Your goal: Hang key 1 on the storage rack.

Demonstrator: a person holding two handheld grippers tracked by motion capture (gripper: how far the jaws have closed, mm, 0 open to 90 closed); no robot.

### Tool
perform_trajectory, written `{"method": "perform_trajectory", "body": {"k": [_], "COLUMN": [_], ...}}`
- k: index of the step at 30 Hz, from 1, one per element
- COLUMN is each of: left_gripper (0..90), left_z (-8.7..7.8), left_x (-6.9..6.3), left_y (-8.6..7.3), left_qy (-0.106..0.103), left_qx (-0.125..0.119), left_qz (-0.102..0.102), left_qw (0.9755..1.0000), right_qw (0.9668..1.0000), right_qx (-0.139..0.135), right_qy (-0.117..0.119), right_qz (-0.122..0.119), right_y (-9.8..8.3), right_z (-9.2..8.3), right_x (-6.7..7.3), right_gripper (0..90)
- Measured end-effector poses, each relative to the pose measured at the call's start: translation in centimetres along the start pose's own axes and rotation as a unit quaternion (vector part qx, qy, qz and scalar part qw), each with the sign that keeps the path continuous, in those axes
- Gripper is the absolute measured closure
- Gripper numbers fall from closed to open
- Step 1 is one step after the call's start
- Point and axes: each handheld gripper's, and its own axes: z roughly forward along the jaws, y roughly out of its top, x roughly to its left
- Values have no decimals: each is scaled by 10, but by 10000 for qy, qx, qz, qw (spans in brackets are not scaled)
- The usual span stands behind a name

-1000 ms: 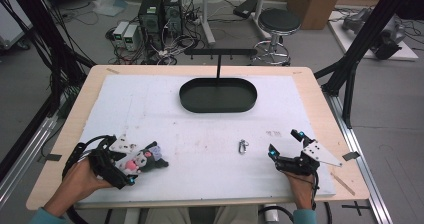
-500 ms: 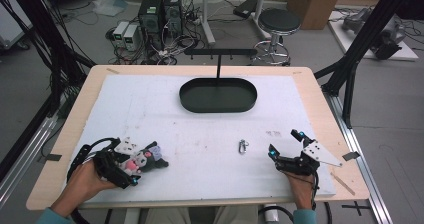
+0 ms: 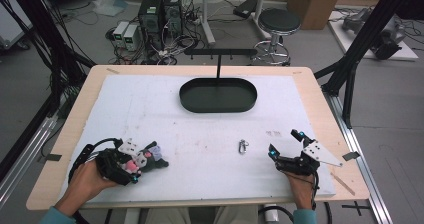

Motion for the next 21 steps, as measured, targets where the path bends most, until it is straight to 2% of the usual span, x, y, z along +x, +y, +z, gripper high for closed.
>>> {"method": "perform_trajectory", "body": {"k": [5, 14, 18, 21], "left_gripper": [496, 521, 527, 528], "left_z": [-1, -4, -8, -12], "left_x": [0, -2, -1, 1], "left_y": [1, 0, -1, -2], "left_qy": [35, 226, 202, 283], "left_qx": [25, -79, -259, -487], "left_qz": [-160, -150, -181, -228], "left_qw": [9999, 9996, 9993, 9981], "right_qw": [10000, 10000, 10000, 10000], "right_qx": [5, -11, -14, -12], "right_qy": [4, 0, 2, 6], "right_qz": [25, -9, -2, -2], "right_y": [0, 0, 0, 0], "right_z": [0, 0, 0, 0], "right_x": [0, 0, 0, 0], "right_gripper": [7, 7, 7, 7]}}
